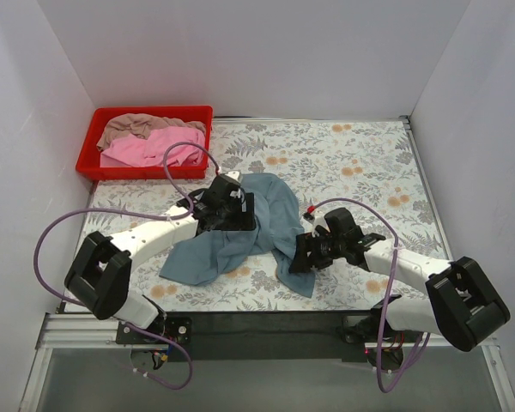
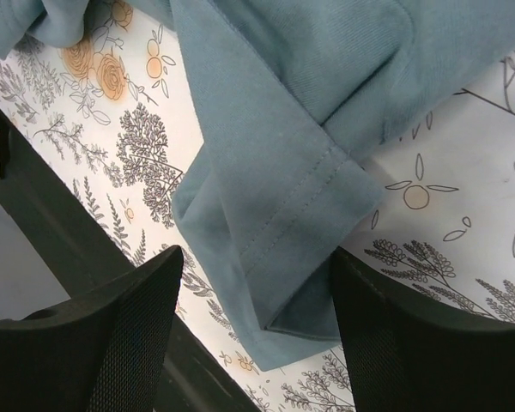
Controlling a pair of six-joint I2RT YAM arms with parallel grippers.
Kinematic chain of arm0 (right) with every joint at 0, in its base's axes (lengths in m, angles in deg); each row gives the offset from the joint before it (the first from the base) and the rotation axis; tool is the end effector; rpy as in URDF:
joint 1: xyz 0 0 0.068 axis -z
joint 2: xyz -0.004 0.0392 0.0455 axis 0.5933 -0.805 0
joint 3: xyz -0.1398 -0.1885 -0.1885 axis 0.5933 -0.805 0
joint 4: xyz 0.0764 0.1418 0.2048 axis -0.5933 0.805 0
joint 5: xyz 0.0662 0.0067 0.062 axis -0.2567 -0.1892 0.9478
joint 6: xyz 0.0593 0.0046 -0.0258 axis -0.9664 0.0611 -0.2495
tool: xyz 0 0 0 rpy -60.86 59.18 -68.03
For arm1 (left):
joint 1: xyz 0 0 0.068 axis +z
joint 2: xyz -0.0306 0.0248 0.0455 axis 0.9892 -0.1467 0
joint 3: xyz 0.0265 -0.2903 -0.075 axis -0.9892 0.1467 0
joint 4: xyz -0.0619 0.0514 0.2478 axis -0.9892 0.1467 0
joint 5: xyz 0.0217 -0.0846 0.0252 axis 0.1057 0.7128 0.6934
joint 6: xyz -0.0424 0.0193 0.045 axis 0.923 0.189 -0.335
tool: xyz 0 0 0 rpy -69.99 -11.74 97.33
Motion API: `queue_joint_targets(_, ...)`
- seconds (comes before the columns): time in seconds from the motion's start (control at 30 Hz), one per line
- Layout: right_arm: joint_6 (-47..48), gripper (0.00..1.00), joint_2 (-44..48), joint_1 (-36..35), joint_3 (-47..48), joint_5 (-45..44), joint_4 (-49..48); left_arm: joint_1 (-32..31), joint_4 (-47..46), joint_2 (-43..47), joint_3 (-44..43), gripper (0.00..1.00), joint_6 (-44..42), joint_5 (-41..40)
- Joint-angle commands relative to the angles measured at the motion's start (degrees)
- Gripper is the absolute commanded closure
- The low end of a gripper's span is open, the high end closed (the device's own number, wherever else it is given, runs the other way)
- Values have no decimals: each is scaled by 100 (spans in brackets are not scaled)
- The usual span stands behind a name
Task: Fold and stack the t-shirts
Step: Flatten the tshirt out
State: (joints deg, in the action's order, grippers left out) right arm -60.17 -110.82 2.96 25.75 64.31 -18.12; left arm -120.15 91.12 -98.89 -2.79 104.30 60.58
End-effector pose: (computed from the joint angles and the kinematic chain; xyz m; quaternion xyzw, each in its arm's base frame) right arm 0.1711 0.1394 0.1733 -0.1790 0.8968 0.3438 0.2132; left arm 0.2402 -0.1897 0.2373 -0.2566 0.9138 -0.2461 0.1964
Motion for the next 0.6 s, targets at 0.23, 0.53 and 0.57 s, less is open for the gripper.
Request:
queue_joint_targets(0.23,34,30,-278,-129,191,-242,95,-184,-151,-1025,-801,51,-504,-557)
queue_joint_targets(0.53,1149,99,-506,82,2391,-3241,2174,166,367,-1104,-2405,100,-1576,-2358)
queue_joint_targets(0.57,1342,99,-524,221,2675,-3579,2335,254,394,-1131,-2601,100,-1673,-2438)
